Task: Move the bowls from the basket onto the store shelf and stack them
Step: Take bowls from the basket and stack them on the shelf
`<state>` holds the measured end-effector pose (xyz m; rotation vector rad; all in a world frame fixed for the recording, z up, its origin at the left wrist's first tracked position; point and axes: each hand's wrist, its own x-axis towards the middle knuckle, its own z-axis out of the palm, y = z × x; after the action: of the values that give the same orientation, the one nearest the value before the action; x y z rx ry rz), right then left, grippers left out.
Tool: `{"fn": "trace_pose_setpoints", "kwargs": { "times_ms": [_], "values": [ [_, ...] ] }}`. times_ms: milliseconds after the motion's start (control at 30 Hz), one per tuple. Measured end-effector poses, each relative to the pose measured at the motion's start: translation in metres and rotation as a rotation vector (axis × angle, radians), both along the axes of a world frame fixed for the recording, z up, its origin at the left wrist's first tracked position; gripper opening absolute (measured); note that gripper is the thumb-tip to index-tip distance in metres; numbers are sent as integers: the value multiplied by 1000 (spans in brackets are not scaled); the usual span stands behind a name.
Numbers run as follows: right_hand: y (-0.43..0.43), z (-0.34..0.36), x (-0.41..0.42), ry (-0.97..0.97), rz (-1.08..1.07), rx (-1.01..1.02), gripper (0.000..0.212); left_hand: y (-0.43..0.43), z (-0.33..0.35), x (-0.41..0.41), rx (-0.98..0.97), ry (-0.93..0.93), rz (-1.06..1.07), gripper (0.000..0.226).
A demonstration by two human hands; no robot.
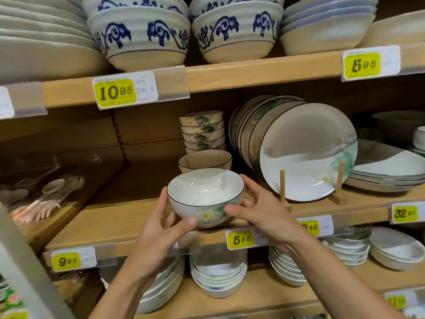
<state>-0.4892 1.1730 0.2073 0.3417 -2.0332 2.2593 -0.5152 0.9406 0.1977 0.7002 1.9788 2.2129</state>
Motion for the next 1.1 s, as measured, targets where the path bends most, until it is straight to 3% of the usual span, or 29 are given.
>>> {"fn": "trace_pose_setpoints", "kwargs": {
  "times_ms": [67,167,233,300,467,633,733,900,1100],
  "values": [
    [-5,3,2,56,-41,-9,121,-2,9,2,-1,64,16,104],
    [-8,18,1,198,-47,-6,88,-6,30,3,60,189,35,74],
    [-11,37,-8,236,-70,-31,92,-4,49,-4,79,264,17,59],
    [-14,59,-21,237,-107,-23,90,3,66,-19,100,271,63,63],
    [-29,84,-58,229,-390,166,51,20,92,-56,94,278,134,59],
    [-43,84,-99,71,-506,195,92,34,87,-91,138,183,177,38],
    [-47,79,-119,146,-558,105,80,41,82,-111,122,118,215,22],
    [-48,66,-138,128,-615,20,66,45,70,-137,-92,129,286,57],
    [-43,51,-152,62,-636,70,63,51,47,-155,-131,84,311,53]
  ]
}}
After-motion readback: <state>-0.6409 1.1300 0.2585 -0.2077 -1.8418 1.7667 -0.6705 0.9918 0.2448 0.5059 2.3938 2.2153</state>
